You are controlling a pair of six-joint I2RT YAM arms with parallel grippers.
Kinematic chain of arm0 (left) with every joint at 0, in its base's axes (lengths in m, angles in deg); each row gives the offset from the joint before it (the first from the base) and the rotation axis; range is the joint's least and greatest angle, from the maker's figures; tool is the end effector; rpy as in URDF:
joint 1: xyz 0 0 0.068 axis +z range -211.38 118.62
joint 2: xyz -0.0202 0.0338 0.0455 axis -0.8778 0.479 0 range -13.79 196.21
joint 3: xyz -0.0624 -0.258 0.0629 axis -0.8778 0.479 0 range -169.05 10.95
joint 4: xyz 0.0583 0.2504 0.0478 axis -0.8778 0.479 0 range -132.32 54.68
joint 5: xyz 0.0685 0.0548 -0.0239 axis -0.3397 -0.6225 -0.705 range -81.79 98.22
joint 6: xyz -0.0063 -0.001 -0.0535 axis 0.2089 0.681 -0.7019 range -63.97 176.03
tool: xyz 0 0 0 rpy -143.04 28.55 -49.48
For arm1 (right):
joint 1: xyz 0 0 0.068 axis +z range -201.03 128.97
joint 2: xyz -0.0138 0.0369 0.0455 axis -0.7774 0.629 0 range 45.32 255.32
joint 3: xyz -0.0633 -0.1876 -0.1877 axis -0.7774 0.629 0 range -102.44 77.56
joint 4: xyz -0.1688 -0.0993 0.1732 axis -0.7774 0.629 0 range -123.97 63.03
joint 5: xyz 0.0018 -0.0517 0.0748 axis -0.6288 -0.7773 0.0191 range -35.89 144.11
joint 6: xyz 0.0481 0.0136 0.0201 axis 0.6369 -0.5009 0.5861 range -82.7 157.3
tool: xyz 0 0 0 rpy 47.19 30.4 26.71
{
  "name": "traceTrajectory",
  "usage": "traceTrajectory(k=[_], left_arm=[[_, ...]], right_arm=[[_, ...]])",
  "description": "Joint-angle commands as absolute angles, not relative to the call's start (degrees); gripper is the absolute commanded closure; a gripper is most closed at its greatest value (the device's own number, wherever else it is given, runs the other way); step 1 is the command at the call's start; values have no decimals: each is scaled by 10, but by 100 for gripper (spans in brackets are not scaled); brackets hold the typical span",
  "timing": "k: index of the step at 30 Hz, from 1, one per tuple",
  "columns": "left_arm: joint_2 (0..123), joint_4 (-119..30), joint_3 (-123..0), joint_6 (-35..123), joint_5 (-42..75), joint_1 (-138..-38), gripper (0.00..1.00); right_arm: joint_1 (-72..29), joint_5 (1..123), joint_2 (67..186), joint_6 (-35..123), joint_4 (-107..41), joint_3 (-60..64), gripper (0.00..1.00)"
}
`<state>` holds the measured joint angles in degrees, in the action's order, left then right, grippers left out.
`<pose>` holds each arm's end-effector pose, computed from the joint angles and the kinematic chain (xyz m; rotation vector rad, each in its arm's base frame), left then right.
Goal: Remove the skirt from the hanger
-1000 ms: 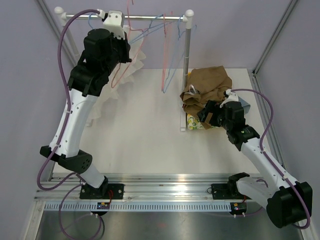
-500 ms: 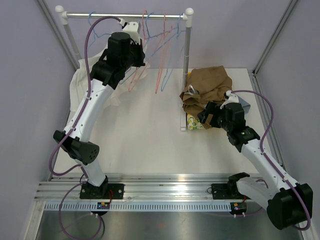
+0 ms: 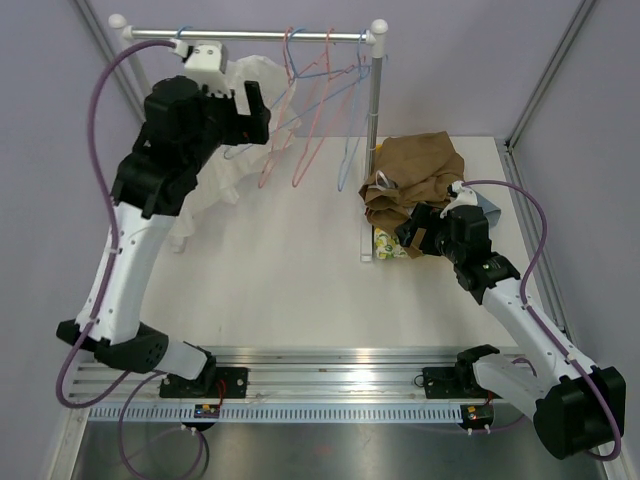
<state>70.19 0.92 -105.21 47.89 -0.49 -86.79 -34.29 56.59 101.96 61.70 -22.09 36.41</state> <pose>0.2506 -0.1131 0.5364 0.1559 1.7639 -0.2913 0.2144 0.0661 0.2760 0.1120 2.0810 0.4878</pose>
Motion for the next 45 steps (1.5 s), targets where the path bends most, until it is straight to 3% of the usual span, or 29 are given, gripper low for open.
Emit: traceTrajectory(k=[1,8,13,15,20,27,30,35,40,45], left_arm=[[654,32,-1087,515,-77,-847,1],[622,38,-1052,528,-142,-770,1],[640,11,-1018,501,-103,-703,2],[647,-22,-1008,501,-84,-680,7],[736,-10,-1109,513,-54,-641,15],[792,-86,-1132,535,-14,-634,14],[828,-77,-1161,526,13,-625,19],[848,-78,-1154,505,78,-621,40],[822,-112,-1077,497,111,-621,47],[804,-116,-1048,486,120,-621,81]], right_arm=[[-343,556,1010,610,-226,364,1],[-342,562,1003,612,-220,367,1],[-343,567,1005,612,-221,367,1],[-342,573,1007,614,-222,368,1],[-343,578,1011,623,-218,369,0],[-343,594,1029,626,-225,367,1],[-342,591,1035,625,-228,370,1],[-343,583,1040,623,-233,370,0],[-343,581,1039,622,-229,368,0],[-343,580,1029,624,-218,362,1]])
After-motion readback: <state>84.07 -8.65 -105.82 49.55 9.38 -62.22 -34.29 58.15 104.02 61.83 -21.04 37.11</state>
